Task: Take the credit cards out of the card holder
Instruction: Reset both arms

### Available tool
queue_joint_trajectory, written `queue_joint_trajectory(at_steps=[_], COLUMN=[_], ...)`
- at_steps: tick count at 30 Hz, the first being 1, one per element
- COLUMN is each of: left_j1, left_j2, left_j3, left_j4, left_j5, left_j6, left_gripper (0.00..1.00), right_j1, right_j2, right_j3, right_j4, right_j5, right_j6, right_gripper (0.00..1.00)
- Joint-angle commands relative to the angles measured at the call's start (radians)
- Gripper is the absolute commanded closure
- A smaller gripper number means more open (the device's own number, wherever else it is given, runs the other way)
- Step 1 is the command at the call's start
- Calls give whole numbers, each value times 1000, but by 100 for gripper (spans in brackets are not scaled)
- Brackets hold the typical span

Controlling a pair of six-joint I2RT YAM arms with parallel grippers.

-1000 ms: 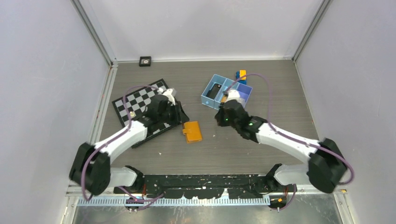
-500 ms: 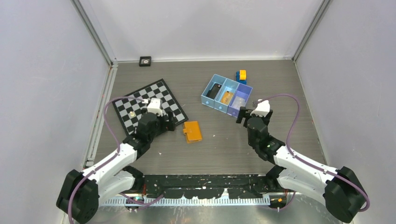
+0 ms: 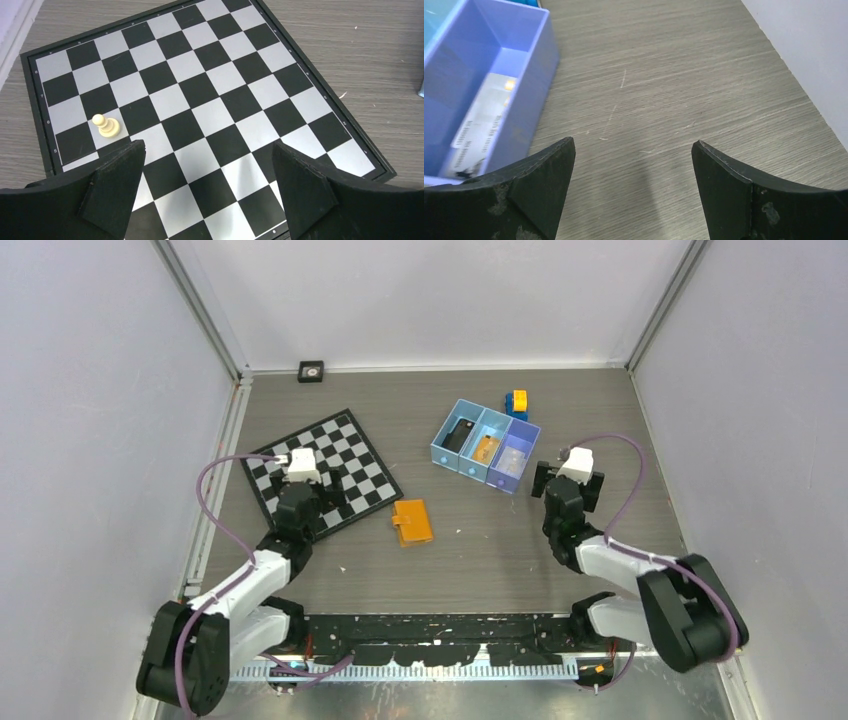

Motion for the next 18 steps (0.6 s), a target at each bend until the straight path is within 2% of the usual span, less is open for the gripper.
queue_joint_trajectory(at_steps=[1,3,6,8,10,12,15,18], left_j1=[28,33,42,43,46,53,59,59], left_j2=[37,48,156,266,260,273,290,280], left_j3=[53,29,-79,-79,-35,-22,10,-36], left_j4=[102,143,367,510,407,394,345,446], left_j5=[-27,-47,-83,-81,-49,-55,-58,-74], left_j6=[51,77,94,122,111,109,113,141], left_gripper=[0,0,0,3,4,4,4,6], right_j1=[-38,-36,-36,-45,-57,-45,-53,-67], right_j2=[126,219,265,314,422,486,466,451], right_j3=[-41,-53,-26,-10,-6,13,1,-7], right_j4=[308,455,478,520,662,763,734,718], right_j5=[-26,8,54,65,98,330,290,251], right_j6=[-23,-82,-118,-140,-164,-170,-147,-131], right_gripper=[9,9,8,8,8,5,6,6])
